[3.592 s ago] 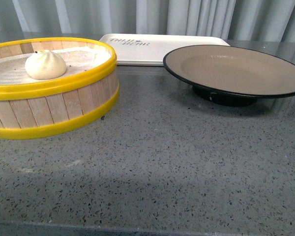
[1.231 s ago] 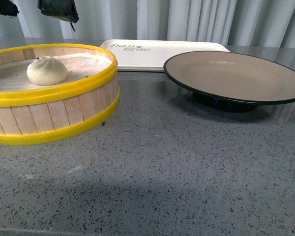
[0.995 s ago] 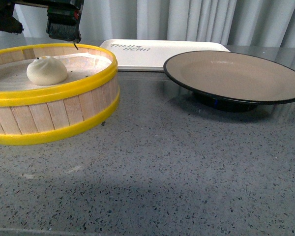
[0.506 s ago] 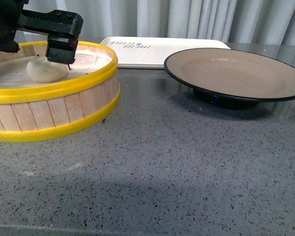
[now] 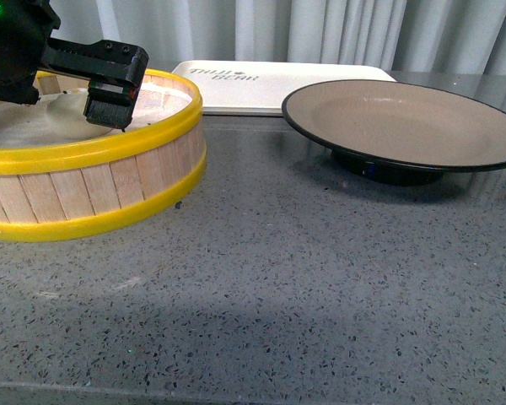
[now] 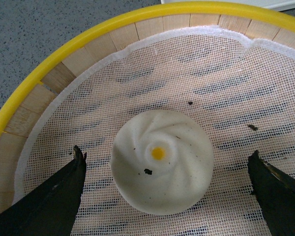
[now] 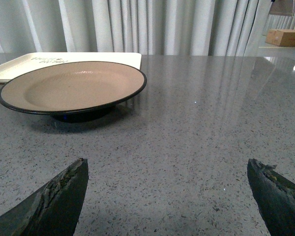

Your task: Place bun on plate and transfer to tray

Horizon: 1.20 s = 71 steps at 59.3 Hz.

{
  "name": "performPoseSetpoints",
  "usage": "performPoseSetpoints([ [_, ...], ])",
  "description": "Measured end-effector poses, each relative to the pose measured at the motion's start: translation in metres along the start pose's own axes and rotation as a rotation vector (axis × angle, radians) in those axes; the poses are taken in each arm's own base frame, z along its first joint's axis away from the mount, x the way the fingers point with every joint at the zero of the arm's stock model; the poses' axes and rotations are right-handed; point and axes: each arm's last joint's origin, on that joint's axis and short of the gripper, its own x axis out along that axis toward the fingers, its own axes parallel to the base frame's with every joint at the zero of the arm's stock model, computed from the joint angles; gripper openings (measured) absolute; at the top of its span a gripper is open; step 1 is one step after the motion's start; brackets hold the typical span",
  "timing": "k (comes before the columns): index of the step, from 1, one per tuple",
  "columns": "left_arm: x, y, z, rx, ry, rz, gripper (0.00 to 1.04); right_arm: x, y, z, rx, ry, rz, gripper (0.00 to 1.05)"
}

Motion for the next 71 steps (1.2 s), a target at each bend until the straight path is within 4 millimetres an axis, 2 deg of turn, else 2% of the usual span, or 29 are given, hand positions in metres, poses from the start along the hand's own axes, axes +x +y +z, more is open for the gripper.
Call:
performPoseSetpoints([
  [22, 0.001, -0.001, 0.002, 0.002, -0.003, -0.006, 0.39, 0.000, 0.000, 0.000, 0.000, 0.000, 0.000, 0.96],
  [28, -0.001, -0.003, 0.007, 0.004, -0.015, -0.018, 0.18, 0.000, 0.000, 0.000, 0.000, 0.000, 0.000, 0.96],
  [33, -0.003, -0.004, 0.010, 0.005, -0.022, -0.025, 0.05, 0.000, 0.000, 0.000, 0.000, 0.000, 0.000, 0.96],
  [48, -0.010, -0.003, 0.020, 0.005, -0.040, -0.033, 0.05, 0.000, 0.000, 0.000, 0.000, 0.000, 0.000, 0.96],
  [58, -0.023, -0.005, 0.038, 0.006, -0.085, -0.045, 0.05, 0.000, 0.000, 0.000, 0.000, 0.000, 0.000, 0.96],
  [65, -0.036, -0.012, 0.052, 0.012, -0.125, -0.065, 0.05, 0.000, 0.000, 0.000, 0.000, 0.000, 0.000, 0.96],
  [71, -0.050, -0.025, 0.066, 0.023, -0.169, -0.097, 0.05, 0.000, 0.000, 0.000, 0.000, 0.000, 0.000, 0.96],
])
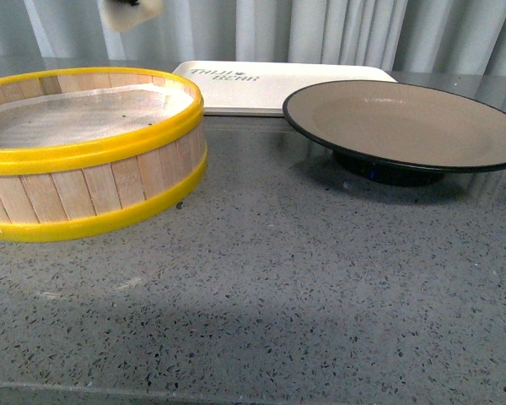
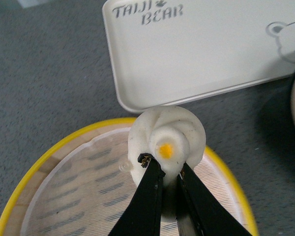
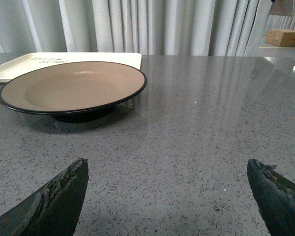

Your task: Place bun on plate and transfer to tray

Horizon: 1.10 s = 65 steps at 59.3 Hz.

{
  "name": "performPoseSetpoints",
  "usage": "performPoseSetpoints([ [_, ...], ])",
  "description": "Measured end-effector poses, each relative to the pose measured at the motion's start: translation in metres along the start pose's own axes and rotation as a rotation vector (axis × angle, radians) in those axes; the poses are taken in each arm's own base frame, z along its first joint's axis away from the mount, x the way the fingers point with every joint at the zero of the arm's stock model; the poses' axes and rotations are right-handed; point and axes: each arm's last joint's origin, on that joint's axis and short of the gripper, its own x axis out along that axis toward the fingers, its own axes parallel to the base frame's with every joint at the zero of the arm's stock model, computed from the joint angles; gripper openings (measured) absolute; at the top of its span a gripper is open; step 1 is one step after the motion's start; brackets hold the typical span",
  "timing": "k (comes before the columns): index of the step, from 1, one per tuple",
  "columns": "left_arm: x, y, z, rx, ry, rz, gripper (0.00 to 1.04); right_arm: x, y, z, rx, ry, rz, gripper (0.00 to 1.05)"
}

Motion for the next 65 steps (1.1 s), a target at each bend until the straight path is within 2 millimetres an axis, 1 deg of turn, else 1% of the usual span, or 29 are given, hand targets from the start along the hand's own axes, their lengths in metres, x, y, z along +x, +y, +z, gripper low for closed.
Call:
performPoseSetpoints([
  [8, -0.013, -0.027, 0.018, 0.010, -0.055, -0.059, 0.05, 0.000, 0.000, 0.000, 0.000, 0.000, 0.000, 0.96],
  [14, -0.019, -0.055, 0.028, 0.017, -0.086, -0.112, 0.05, 0.000, 0.000, 0.000, 0.000, 0.000, 0.000, 0.96],
  [18, -0.019, -0.085, 0.031, 0.039, -0.093, -0.157, 0.05, 0.000, 0.000, 0.000, 0.000, 0.000, 0.000, 0.96],
  [19, -0.017, -0.096, 0.031, 0.049, -0.090, -0.172, 0.05, 0.000, 0.000, 0.000, 0.000, 0.000, 0.000, 0.96],
  [23, -0.010, -0.127, 0.027, 0.077, -0.073, -0.211, 0.05, 0.000, 0.000, 0.000, 0.000, 0.000, 0.000, 0.96],
  [28, -0.002, -0.161, 0.022, 0.112, -0.057, -0.245, 0.05, 0.000, 0.000, 0.000, 0.000, 0.000, 0.000, 0.96],
  [32, 0.003, -0.178, 0.020, 0.130, -0.052, -0.256, 0.05, 0.000, 0.000, 0.000, 0.000, 0.000, 0.000, 0.96],
  [38, 0.011, -0.198, 0.018, 0.152, -0.042, -0.268, 0.05, 0.000, 0.000, 0.000, 0.000, 0.000, 0.000, 0.96],
  [41, 0.015, -0.203, 0.018, 0.161, -0.041, -0.262, 0.05, 0.000, 0.000, 0.000, 0.000, 0.000, 0.000, 0.96],
  [49, 0.026, -0.212, 0.017, 0.186, -0.034, -0.245, 0.05, 0.000, 0.000, 0.000, 0.000, 0.000, 0.000, 0.96],
  [65, 0.048, -0.220, 0.013, 0.249, -0.008, -0.217, 0.05, 0.000, 0.000, 0.000, 0.000, 0.000, 0.000, 0.96],
])
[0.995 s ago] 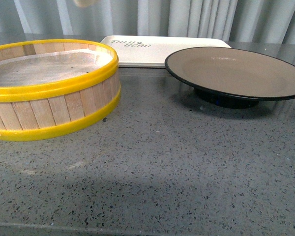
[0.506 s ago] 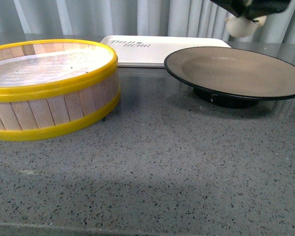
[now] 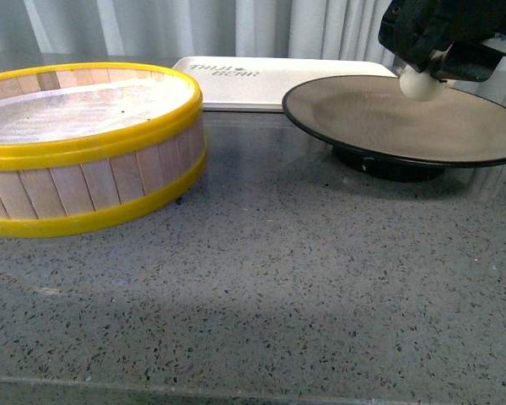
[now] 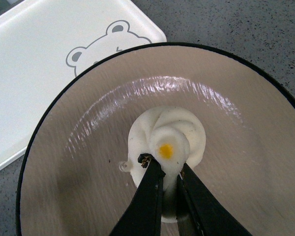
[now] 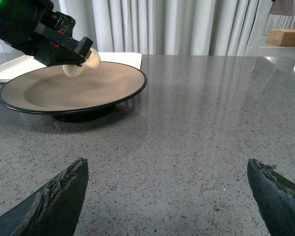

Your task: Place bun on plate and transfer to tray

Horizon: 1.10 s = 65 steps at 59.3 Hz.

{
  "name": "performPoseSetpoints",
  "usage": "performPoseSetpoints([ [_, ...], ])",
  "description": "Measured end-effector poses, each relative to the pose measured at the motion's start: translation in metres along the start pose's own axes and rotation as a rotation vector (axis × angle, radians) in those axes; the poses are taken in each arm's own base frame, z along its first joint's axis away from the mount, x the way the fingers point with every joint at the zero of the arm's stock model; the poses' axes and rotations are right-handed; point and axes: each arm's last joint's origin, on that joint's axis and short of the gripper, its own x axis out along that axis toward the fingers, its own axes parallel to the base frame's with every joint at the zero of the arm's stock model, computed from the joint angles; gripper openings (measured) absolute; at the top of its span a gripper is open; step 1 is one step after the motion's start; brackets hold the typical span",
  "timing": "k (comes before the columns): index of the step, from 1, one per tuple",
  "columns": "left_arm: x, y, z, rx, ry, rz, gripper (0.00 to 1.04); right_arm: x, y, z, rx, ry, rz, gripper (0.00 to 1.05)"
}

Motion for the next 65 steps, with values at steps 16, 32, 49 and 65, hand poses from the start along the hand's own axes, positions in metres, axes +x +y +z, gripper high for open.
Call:
performPoseSetpoints([
  [16, 0.016, 0.000, -0.010, 0.045, 0.042, 0.019, 0.05, 0.000, 0.000, 0.000, 0.000, 0.000, 0.000, 0.96],
  [32, 0.022, 0.002, -0.013, 0.064, 0.051, 0.032, 0.05, 0.000, 0.000, 0.000, 0.000, 0.000, 0.000, 0.96],
  [49, 0.028, 0.001, -0.017, 0.099, 0.061, 0.048, 0.05, 0.000, 0.000, 0.000, 0.000, 0.000, 0.000, 0.96],
  [65, 0.028, -0.001, -0.019, 0.110, 0.070, 0.035, 0.37, 0.000, 0.000, 0.000, 0.000, 0.000, 0.000, 0.96],
])
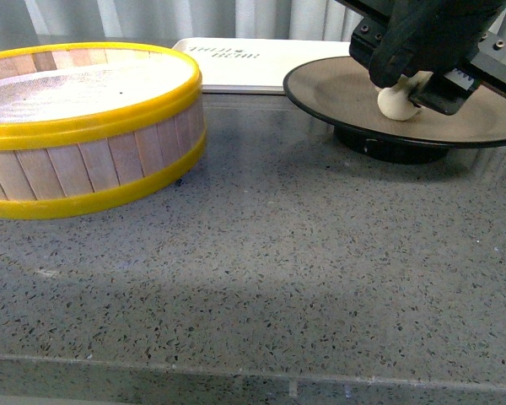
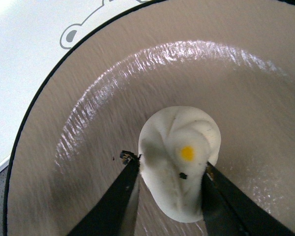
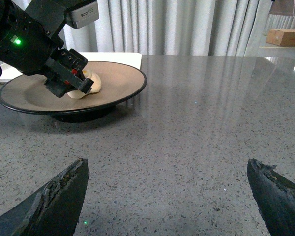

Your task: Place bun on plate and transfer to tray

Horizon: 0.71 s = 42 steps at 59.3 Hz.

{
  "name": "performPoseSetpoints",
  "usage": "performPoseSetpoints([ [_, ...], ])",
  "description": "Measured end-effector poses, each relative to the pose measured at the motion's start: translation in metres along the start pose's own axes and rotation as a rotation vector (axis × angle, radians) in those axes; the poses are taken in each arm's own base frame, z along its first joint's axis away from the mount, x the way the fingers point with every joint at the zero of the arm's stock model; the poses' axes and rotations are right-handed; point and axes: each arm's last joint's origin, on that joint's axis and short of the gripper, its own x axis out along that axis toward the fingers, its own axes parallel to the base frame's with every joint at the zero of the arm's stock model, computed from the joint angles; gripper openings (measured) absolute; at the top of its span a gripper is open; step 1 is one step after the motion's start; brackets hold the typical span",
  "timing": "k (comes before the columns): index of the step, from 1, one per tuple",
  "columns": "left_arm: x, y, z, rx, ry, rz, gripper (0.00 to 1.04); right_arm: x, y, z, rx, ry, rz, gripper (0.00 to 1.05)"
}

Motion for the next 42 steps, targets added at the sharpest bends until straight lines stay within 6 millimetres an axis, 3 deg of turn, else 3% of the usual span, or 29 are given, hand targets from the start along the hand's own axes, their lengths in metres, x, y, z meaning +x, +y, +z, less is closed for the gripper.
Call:
performPoseSetpoints([
  [10, 0.000, 0.000, -0.001, 0.003, 0.011, -0.003, 0.60, 0.000, 0.000, 0.000, 0.000, 0.000, 0.000, 0.96],
  [17, -0.003, 0.001, 0.003, 0.003, 0.006, -0.010, 0.85, 0.000, 0.000, 0.000, 0.000, 0.000, 0.000, 0.96],
  [23, -0.005, 0.003, 0.006, -0.001, -0.001, -0.011, 0.99, 0.000, 0.000, 0.000, 0.000, 0.000, 0.000, 0.96],
  [42, -0.011, 0.014, 0.013, -0.022, -0.018, -0.012, 0.98, 0.000, 0.000, 0.000, 0.000, 0.000, 0.000, 0.96],
])
